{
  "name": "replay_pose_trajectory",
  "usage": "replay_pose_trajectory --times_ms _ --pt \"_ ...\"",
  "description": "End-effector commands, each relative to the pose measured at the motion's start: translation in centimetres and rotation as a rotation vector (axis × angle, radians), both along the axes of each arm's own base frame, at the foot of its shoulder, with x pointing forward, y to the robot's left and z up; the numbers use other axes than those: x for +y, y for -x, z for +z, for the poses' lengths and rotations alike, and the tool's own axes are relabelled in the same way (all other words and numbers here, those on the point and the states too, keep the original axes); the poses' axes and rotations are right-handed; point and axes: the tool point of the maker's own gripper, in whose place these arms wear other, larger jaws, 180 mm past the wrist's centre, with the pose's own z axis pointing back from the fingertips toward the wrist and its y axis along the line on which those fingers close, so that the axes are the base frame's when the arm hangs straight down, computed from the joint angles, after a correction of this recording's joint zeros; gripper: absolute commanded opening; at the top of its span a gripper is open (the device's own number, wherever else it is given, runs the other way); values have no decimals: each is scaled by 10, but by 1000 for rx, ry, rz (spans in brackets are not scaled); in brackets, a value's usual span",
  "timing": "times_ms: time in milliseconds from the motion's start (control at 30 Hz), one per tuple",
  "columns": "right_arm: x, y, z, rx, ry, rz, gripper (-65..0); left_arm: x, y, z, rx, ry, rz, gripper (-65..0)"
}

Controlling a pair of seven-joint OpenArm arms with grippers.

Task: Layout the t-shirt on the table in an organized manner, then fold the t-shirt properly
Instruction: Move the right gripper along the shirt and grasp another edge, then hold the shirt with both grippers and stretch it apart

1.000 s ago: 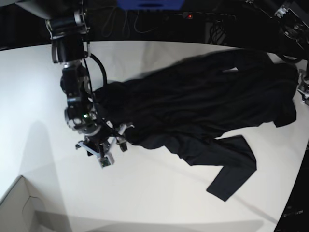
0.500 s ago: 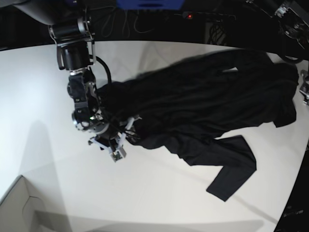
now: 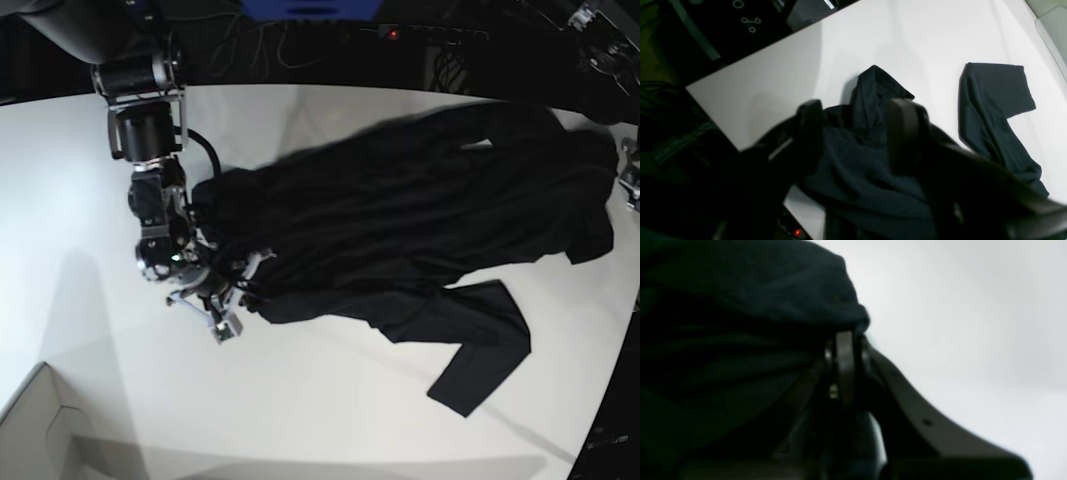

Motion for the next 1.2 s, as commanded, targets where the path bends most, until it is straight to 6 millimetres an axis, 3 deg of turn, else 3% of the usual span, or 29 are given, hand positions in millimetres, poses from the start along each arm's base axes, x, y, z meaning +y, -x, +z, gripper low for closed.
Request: replay_pose_trajectory --times_ms 0,167,433,600,700,833,967,1167 --pt "-11 -22 37 -116 -15 -23 -650 5 -4 14 -35 -34 -1 -348" --pt "-67 -27 90 -268 -40 -185 -650 -2 -8 10 -52 -11 1 -348" --pt "-161 -15 132 -397 -53 -510 -650 -10 -20 12 -94 19 2 -346" --pt "-165 -4 107 -336 -53 -527 -650 -35 -53 15 -136 56 -67 -345" --pt "-165 4 98 -318 -46 -527 -650 -65 -88 22 -162 66 -170 -345" --pt "-168 7 94 -309 -38 -529 -650 -116 -129 7 -132 127 -322 -344" --pt "-172 8 94 -306 -27 -533 -650 -155 -145 -15 -77 165 -429 -344" --pt "-181 15 89 -294 1 -534 -649 -178 -159 -37 -88 147 -465 -347"
